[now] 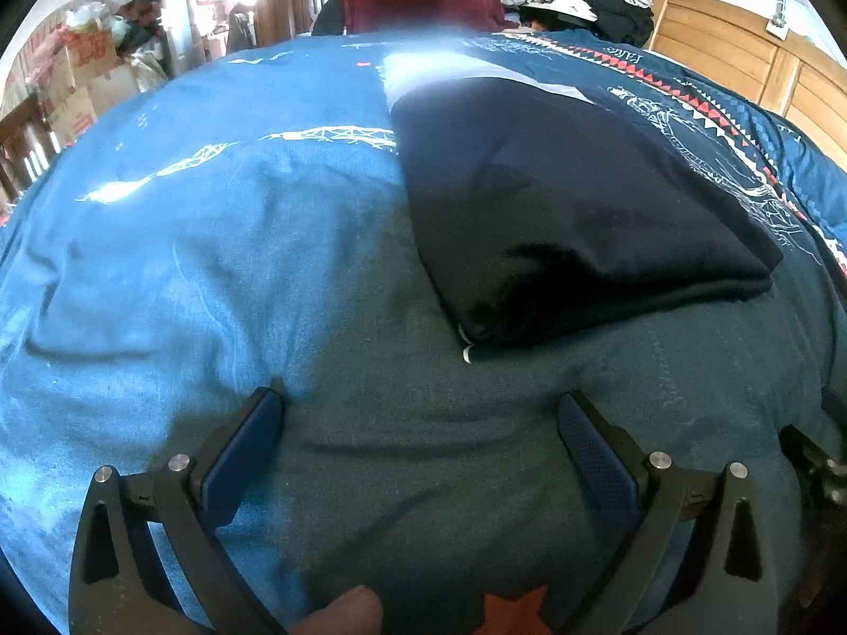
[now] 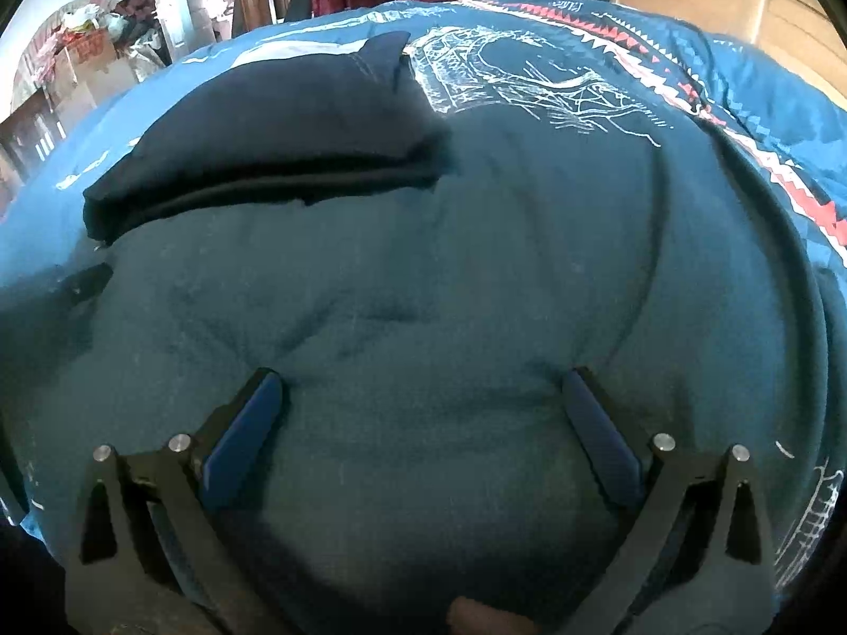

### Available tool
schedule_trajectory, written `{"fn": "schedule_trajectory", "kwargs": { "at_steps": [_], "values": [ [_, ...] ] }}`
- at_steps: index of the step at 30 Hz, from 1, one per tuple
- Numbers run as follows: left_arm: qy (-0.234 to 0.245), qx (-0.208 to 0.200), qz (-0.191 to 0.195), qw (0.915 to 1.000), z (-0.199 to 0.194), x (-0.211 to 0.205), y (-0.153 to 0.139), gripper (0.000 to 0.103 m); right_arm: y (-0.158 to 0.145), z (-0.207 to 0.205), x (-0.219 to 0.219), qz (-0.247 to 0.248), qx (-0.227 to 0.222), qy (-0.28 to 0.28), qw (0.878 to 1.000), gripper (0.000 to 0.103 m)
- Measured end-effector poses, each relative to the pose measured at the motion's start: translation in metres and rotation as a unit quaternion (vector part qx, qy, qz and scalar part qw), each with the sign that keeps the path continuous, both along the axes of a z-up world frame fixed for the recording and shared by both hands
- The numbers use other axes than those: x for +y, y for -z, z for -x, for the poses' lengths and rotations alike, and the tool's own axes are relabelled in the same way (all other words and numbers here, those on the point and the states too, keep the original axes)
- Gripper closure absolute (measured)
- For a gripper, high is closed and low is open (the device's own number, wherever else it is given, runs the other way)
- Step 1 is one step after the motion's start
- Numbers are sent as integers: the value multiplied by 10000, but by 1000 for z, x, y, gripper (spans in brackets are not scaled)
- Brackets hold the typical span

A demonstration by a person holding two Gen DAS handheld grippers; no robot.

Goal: Fold large clothes

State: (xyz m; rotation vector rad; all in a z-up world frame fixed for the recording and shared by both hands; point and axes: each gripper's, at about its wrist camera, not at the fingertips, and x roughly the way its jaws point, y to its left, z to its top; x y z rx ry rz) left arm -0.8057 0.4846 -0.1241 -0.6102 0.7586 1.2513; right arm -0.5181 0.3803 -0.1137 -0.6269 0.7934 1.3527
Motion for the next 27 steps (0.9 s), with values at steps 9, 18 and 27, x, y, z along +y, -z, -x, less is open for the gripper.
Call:
{"fn": "schedule_trajectory", "kwargs": {
  "at_steps": [9,18,27],
  "values": [
    [-1,-38,-24,10000,0,0,0,0,1,-2,-1,0,115,4,9999,0],
    [8,-2,-82,10000,-1,-2,0,0,1,0,0,-59,-14,-15,10000,0],
    [11,-12,-96,10000,1,-2,0,0,1,1,1,-61,-40,1,10000,0]
  ]
}}
